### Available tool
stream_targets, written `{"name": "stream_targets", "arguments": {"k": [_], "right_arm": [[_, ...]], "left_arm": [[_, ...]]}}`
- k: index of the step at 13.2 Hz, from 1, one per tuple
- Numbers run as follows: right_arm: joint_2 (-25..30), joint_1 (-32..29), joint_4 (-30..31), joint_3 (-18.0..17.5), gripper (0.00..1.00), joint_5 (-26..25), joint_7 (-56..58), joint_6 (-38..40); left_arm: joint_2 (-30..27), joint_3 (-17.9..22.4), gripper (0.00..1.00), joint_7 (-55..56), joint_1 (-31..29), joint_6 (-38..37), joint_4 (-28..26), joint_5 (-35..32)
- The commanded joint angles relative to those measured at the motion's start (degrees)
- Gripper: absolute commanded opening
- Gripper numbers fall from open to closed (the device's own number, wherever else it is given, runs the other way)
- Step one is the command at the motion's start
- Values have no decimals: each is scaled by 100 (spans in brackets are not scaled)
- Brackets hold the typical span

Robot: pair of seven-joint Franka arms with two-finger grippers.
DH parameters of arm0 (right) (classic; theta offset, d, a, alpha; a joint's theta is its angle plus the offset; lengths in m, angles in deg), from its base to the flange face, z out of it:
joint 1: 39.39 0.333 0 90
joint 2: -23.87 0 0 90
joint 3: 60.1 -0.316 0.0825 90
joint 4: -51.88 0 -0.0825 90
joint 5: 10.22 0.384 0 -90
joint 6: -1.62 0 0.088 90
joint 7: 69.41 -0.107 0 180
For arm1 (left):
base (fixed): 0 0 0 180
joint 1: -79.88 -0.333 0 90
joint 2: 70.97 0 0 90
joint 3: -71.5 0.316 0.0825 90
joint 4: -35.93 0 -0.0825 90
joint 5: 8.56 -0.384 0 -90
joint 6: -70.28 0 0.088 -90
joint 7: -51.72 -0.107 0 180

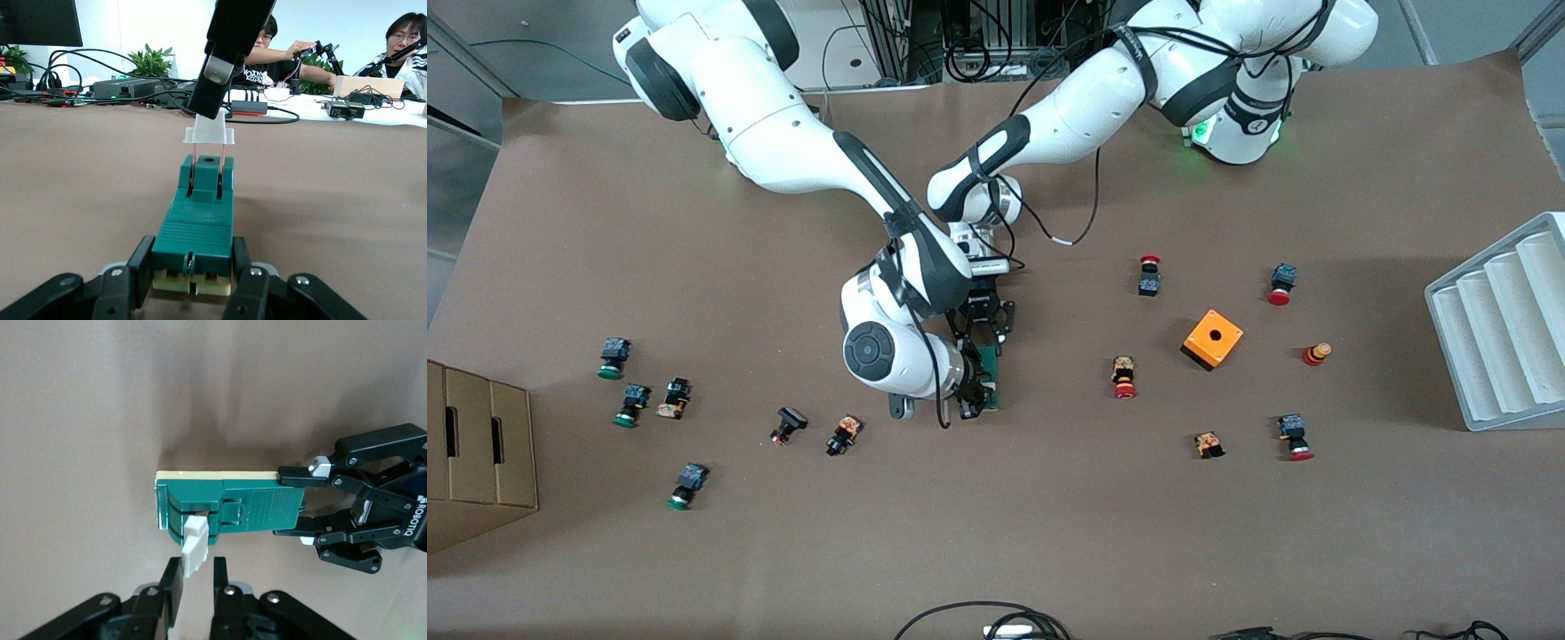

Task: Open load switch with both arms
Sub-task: 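Press the white handle fully down onto the contacts with the right gripper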

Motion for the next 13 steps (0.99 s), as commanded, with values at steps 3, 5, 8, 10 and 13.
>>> {"name": "stream_targets", "arguments": {"k": [3,5,8,10,13], "right_arm": [[54,72,338,1,25,-39,105,-75],[36,63,338,1,25,-47,123,-110],[27,81,355,1,24,-56,131,-128],[36,63,382,1,20,-161,140,-154],[36,63,382,1,20,-162,132,-154]], "left_arm": [[112,-40,52,-72,6,32,118,-51],[104,-40,52,-80,-3,32,127,-51],[104,-40,52,-80,-3,32,127,-51],[121,-40,52,-80,-3,32,127,-51],[121,-40,52,-80,-3,32,118,-51]]}}
